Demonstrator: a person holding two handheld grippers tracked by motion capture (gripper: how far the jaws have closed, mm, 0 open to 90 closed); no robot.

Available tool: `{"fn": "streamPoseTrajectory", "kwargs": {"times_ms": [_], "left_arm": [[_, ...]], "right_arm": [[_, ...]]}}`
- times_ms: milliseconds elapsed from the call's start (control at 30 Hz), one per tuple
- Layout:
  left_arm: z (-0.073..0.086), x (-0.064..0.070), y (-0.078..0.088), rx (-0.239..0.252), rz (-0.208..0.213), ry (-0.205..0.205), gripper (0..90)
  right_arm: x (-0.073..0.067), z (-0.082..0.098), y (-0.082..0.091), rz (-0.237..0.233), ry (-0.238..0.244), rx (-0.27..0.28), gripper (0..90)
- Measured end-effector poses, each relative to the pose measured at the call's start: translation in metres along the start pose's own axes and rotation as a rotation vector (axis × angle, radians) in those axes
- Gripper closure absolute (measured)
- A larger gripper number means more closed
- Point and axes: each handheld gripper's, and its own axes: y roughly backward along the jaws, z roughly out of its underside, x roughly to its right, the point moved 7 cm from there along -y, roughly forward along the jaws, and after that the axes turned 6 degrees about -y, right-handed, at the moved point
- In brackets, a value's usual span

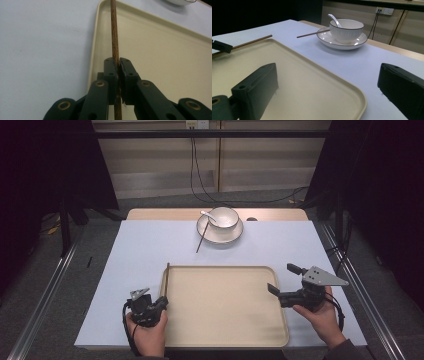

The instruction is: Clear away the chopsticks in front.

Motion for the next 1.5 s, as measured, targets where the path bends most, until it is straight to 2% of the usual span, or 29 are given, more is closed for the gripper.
{"fn": "streamPoseTrajectory", "kwargs": {"times_ms": [67,133,200,300,400,600,700,733,800,933,1033,1233,1367,1433,1500], "left_arm": [[0.002,0.001,0.000,-0.001,0.008,0.014,84.8],[0.004,0.001,0.000,-0.008,0.001,-0.003,84.8],[0.005,0.003,0.000,-0.018,0.017,0.007,84.8],[0.007,0.003,0.000,-0.025,0.008,-0.008,84.8],[0.009,0.004,-0.004,-0.031,0.007,0.010,84.7],[0.008,0.010,-0.007,-0.051,0.012,-0.019,84.7],[0.008,0.012,-0.009,-0.041,0.022,-0.011,84.4],[0.008,0.011,-0.008,-0.045,0.011,-0.020,83.6],[0.008,0.012,-0.008,-0.039,0.016,-0.027,82.0],[0.007,0.015,-0.008,-0.027,0.027,-0.012,78.2],[0.006,0.016,-0.008,-0.027,0.031,-0.023,76.0],[-0.003,0.017,-0.007,0.002,0.042,-0.031,69.4],[-0.018,0.020,-0.006,0.039,0.080,-0.043,64.1],[-0.027,0.021,-0.006,0.051,0.074,-0.065,62.4],[-0.037,0.023,-0.007,0.065,0.087,-0.075,60.1]], "right_arm": [[0.000,0.001,0.000,0.000,-0.006,-0.004,2.5],[0.001,0.000,0.000,0.008,-0.009,-0.002,2.2],[0.001,0.000,0.000,0.005,-0.002,0.003,2.4],[0.002,-0.001,0.001,0.006,-0.008,0.003,2.3],[0.001,-0.001,0.000,0.003,-0.007,0.006,2.3],[0.002,0.000,0.000,0.001,-0.004,0.003,2.3],[0.002,0.000,0.000,-0.001,-0.007,0.002,2.3],[0.002,0.000,0.000,0.001,-0.005,0.001,2.4],[0.001,0.000,0.000,-0.001,-0.004,0.000,2.4],[0.001,0.000,0.000,-0.002,-0.009,-0.001,2.3],[0.001,0.000,0.000,0.001,-0.010,0.003,2.3],[0.001,0.000,0.000,0.003,-0.006,0.004,2.3],[0.001,-0.001,0.000,-0.001,-0.008,0.006,2.2],[0.002,-0.001,0.001,0.001,-0.010,0.005,2.3],[0.002,0.000,0.001,0.003,-0.008,0.001,2.2]]}}
